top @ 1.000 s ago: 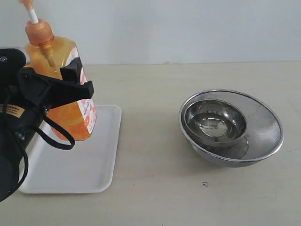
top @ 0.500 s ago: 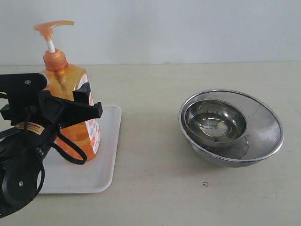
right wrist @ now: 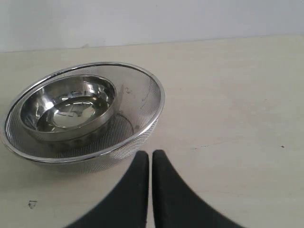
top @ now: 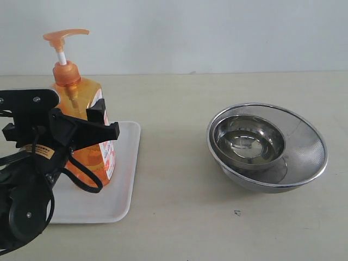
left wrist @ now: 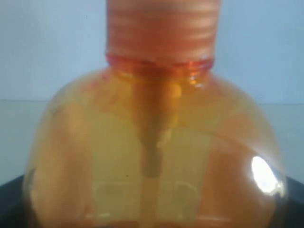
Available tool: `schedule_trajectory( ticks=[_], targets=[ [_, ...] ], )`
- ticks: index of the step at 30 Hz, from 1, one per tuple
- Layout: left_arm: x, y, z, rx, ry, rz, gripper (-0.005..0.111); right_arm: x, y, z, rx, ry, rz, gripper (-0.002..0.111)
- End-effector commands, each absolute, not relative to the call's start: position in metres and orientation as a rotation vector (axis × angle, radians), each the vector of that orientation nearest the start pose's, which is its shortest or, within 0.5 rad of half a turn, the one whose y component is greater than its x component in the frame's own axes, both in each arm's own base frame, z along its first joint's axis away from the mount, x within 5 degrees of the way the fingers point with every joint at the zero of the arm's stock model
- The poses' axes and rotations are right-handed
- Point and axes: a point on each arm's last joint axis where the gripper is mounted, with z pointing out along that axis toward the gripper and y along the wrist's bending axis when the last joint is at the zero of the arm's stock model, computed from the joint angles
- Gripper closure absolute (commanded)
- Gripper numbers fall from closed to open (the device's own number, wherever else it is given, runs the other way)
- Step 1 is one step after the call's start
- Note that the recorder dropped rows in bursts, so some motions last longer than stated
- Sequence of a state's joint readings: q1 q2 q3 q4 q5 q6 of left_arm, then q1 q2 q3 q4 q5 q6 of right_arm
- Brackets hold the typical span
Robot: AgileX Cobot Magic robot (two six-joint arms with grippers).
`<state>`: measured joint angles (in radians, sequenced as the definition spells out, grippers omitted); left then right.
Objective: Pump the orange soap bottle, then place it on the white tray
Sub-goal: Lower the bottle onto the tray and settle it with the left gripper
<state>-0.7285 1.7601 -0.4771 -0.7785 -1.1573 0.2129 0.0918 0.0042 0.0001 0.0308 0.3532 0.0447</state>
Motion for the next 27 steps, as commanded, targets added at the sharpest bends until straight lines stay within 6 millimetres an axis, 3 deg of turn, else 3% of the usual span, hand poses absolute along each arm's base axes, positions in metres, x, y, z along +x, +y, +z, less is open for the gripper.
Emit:
schedule_trajectory(
  ticks=[1, 8, 11, 27],
  targets=[
    [0.2435, -0.1371, 0.1630, -0.027, 1.635, -0.053, 0.091, 0.0532, 0.0056, 0.1824, -0.023, 1.826, 0.122, 0.109],
    [0.2435, -0.1368, 0.1629, -0.031, 1.636, -0.051, 0.035, 0.0532, 0.0056, 0.1824, -0.023, 1.826, 0.122, 0.109],
    [0.2435, -0.1361, 0.1627, -0.034, 1.638, -0.042, 0.023, 0.0532, 0.0056, 0.1824, -0.023, 1.826, 0.122, 0.109],
    [0.2435, -0.1363, 0.1628, 0.011, 1.637, -0.004, 0.021, 0.0531, 0.0056, 0.1819, -0.023, 1.833, 0.122, 0.109]
  ],
)
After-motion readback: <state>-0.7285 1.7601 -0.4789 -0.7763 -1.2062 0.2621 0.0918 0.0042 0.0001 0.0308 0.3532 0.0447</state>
